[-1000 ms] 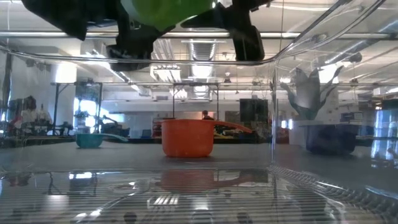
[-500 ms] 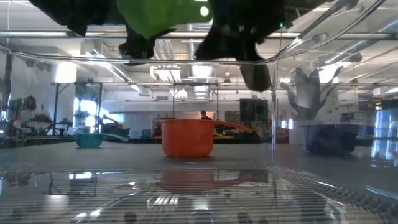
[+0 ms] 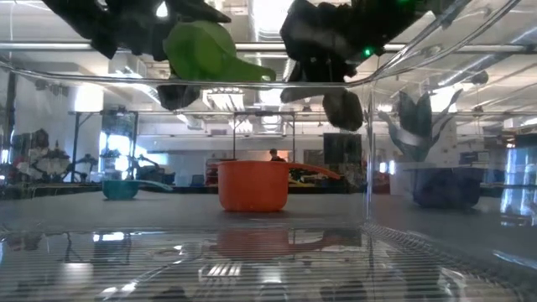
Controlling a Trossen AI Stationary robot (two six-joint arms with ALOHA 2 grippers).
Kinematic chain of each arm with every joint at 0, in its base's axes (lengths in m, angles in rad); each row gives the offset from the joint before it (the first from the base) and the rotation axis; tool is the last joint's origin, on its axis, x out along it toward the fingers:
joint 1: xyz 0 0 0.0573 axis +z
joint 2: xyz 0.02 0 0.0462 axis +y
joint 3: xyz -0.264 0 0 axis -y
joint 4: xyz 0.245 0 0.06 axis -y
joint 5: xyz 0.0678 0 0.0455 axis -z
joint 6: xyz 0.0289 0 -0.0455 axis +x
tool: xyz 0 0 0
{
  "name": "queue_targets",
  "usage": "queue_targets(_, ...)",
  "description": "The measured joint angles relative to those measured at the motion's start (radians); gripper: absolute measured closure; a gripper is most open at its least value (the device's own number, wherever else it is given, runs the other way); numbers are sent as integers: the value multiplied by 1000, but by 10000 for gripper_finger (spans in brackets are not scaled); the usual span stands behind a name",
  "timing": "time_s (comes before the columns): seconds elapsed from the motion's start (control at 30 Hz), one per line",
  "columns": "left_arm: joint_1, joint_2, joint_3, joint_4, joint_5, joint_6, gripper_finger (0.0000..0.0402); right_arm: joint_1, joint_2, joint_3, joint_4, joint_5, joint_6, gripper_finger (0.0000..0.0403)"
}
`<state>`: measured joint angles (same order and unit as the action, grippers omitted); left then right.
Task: Nest measuring cups in basket
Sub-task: Stack the green measuring cup on top of the orange measuring cup
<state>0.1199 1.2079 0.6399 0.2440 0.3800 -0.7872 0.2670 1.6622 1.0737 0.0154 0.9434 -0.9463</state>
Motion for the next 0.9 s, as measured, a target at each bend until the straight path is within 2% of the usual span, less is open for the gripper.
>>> queue_targets(0.13,27,0,0,0,-16,-48,60,-35,-87,0,-99,-47,149,394)
queue_targets(0.37,63,0,0,20,-137,-165,58,-88,-280,-26,-140,-363,361,367)
queue_targets(0.6,75,0,0,28,-164,-246,58,-152,-442,-94,-137,-633,554,315)
queue_targets(0.77,74,1,-1,70,-182,-266,58,-184,-472,-136,-134,-798,686,257)
queue_targets(0.9,73,1,-1,120,-181,-270,58,-194,-443,-164,-80,-848,728,216)
